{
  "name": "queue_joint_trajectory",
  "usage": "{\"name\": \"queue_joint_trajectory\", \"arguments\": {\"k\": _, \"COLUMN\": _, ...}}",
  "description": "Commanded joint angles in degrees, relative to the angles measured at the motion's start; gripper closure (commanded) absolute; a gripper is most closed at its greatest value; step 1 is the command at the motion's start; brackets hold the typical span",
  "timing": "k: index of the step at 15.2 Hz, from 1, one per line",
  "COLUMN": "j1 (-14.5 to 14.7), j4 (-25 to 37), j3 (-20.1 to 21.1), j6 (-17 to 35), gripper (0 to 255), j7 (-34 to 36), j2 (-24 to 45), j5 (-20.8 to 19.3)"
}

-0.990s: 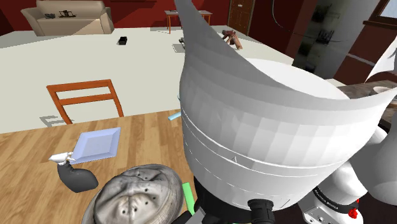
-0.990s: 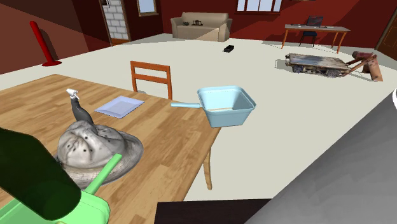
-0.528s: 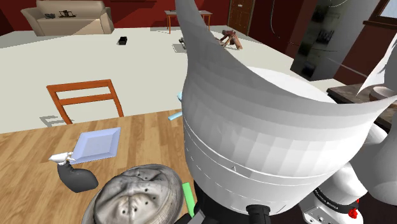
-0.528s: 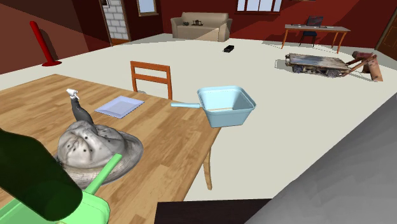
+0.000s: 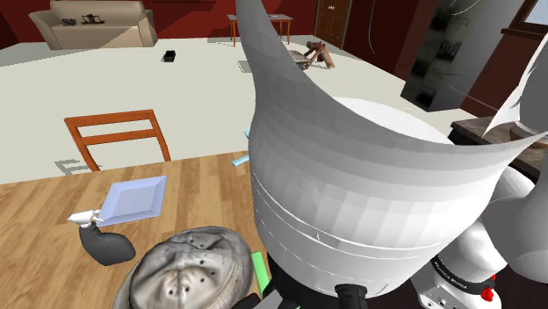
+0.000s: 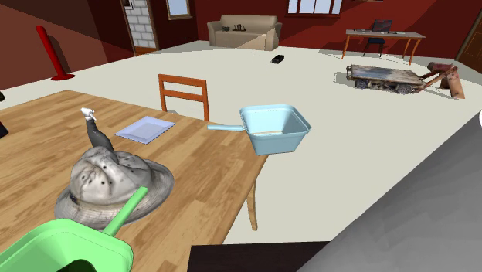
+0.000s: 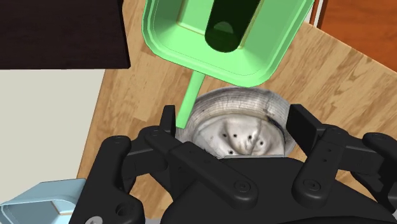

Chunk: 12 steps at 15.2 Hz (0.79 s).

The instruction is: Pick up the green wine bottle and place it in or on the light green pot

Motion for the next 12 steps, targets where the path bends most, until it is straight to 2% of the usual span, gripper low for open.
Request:
{"name": "queue_joint_trajectory", "arguments": {"k": 1, "j1": -0.1, "j4": 2.2, "j3": 0.0, "j6": -1.9, "gripper": 0, "j7": 0.2, "j2": 0.4, "j5": -0.2}}
{"name": "queue_joint_trajectory", "arguments": {"k": 4, "j1": -0.2, "j4": 9.1, "j3": 0.4, "j6": -7.4, "gripper": 0, "j7": 0.9, "j2": 2.0, "j5": -1.1}}
{"name": "queue_joint_trajectory", "arguments": {"k": 12, "j1": -0.2, "j4": 9.1, "j3": 0.4, "j6": -7.4, "gripper": 0, "j7": 0.9, "j2": 2.0, "j5": -1.1}}
